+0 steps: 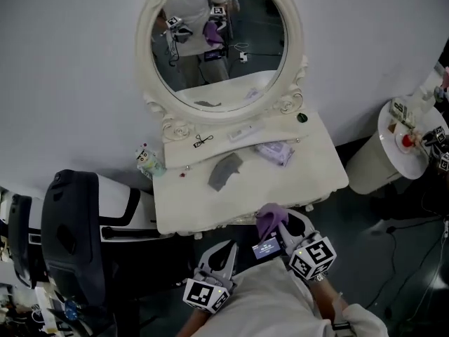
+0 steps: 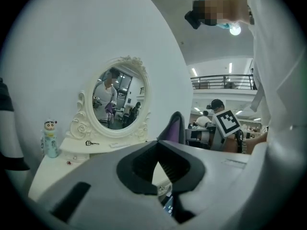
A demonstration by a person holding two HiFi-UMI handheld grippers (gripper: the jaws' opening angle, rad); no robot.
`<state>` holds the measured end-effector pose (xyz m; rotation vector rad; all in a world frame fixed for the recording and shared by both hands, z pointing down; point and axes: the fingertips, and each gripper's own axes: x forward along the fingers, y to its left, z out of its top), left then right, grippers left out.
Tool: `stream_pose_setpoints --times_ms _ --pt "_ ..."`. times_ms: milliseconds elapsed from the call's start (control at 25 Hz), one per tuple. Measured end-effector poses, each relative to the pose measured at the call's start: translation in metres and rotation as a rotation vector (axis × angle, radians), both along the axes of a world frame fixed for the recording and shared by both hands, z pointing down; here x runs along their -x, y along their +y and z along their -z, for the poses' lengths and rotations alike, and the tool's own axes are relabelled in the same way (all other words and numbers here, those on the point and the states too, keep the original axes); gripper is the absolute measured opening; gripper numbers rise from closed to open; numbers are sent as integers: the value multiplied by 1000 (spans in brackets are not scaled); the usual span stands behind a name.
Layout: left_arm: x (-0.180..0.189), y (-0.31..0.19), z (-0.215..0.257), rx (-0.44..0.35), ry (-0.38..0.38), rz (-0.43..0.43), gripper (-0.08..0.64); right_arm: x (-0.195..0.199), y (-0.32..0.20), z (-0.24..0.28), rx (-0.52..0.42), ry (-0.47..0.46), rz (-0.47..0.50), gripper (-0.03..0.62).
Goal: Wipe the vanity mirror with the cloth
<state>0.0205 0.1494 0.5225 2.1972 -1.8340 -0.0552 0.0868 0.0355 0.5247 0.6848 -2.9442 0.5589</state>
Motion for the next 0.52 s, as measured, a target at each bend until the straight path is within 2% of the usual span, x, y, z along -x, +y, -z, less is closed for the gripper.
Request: stream_pose_setpoints --times_ms 160,280,520 --pt "42 70 -6 -16 32 -20 3 23 74 1 4 0 -127 61" --pt "61 112 -19 -28 48 -57 3 33 130 -6 0 35 -143 61" --pt "67 153 -15 -80 3 -268 74 38 201 -12 -7 100 -164 61"
